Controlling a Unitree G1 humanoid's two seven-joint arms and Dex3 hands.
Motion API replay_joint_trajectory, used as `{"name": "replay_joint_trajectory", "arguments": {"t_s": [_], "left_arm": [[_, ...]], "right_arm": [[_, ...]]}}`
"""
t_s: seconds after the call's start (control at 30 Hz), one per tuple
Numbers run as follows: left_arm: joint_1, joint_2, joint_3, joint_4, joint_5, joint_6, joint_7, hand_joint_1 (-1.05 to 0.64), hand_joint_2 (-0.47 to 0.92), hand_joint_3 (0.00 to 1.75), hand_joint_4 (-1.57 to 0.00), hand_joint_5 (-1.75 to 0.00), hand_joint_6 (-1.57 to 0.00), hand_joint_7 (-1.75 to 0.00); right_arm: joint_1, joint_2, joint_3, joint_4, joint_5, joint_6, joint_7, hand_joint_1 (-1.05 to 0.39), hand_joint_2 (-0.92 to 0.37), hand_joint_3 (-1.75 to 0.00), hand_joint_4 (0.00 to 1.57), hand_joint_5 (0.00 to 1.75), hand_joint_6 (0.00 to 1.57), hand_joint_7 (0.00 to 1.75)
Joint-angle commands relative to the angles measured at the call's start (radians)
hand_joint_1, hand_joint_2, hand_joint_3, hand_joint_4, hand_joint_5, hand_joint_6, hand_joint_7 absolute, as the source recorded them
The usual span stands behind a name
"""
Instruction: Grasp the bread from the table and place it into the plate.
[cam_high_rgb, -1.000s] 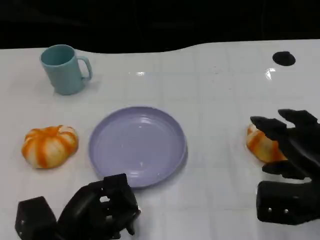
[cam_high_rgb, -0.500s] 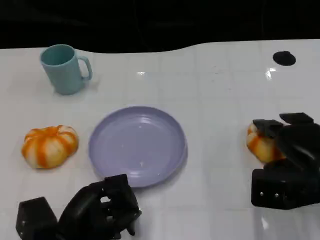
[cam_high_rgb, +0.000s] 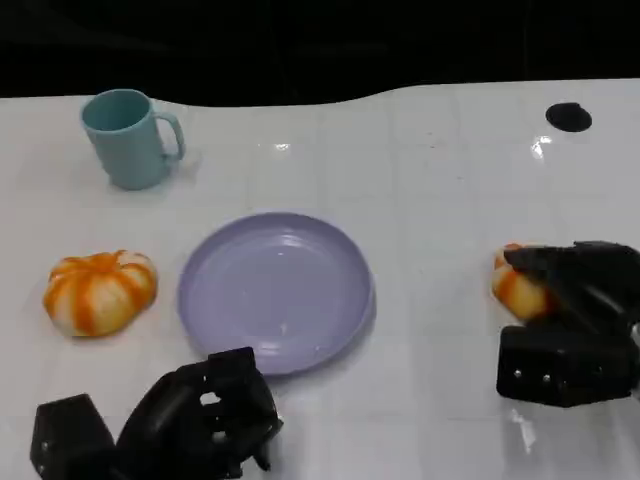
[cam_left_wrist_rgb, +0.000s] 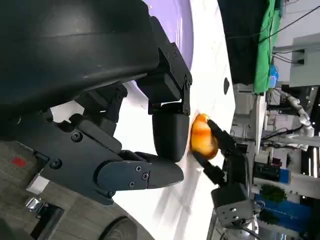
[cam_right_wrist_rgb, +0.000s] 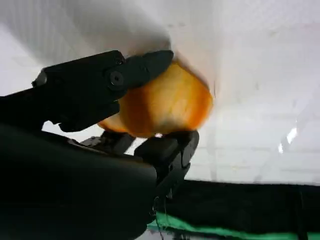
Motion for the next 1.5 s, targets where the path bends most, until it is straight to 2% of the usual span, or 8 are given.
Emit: {"name": "replay_joint_trajectory", "arguments": {"t_s": [0.03,0.1,0.2,0.3,0.63,1.0,1.33,1.5], "left_arm": [[0.009,0.012,0.002,-0.009,0.004,-0.003,0.014,-0.56,0.69,0.57,-0.81,-1.75,-0.78,-1.40],[0.010,0.013,0.001,-0.012,0.003,0.000,0.014,-0.55,0.69,0.57,-0.81,-1.75,-0.78,-1.40],[0.009,0.013,0.001,-0.008,0.002,-0.006,0.011,-0.55,0.69,0.58,-0.82,-1.75,-0.78,-1.40],[0.009,0.011,0.002,-0.010,-0.006,0.004,0.007,-0.54,0.68,0.58,-0.82,-1.75,-0.78,-1.40],[0.010,0.013,-0.001,-0.014,0.002,0.002,0.014,-0.55,0.69,0.59,-0.81,-1.75,-0.78,-1.40],[0.005,0.016,0.002,0.000,0.000,-0.008,0.008,-0.54,0.69,0.58,-0.80,-1.75,-0.77,-1.40],[0.003,0.019,0.004,0.014,-0.011,-0.027,-0.015,-0.52,0.69,0.59,-0.78,-1.75,-0.76,-1.40],[0.014,0.023,0.006,-0.004,-0.014,-0.004,-0.012,-0.51,0.68,0.59,-0.78,-1.75,-0.76,-1.40]], "right_arm": [[-0.001,-0.002,0.000,0.071,0.022,-0.084,-0.109,-0.18,-0.91,-0.21,0.85,1.70,1.18,0.42],[-0.004,0.003,-0.001,0.084,0.026,-0.113,-0.164,-0.18,-0.89,-0.23,0.84,1.74,0.93,1.00],[-0.005,0.015,-0.007,0.096,0.035,-0.160,-0.250,-0.14,-0.84,-0.27,0.86,1.74,0.84,1.33],[-0.006,0.026,-0.018,0.098,0.053,-0.220,-0.317,-0.10,-0.59,-0.81,0.88,1.75,0.77,1.54],[0.018,0.060,-0.031,-0.051,0.062,-0.268,-0.344,-0.01,-0.40,-1.10,0.94,1.75,0.85,1.50],[0.039,0.150,-0.035,-0.209,0.149,-0.344,-0.196,-0.02,-0.23,-1.46,1.00,1.75,0.83,1.62],[-0.044,0.281,0.001,-0.149,0.107,-0.322,-0.204,-0.03,-0.16,-1.53,1.03,1.75,0.90,1.48],[-0.088,0.353,0.034,-0.081,0.078,-0.279,-0.220,-0.01,-0.17,-1.50,1.04,1.75,0.82,1.70]]}}
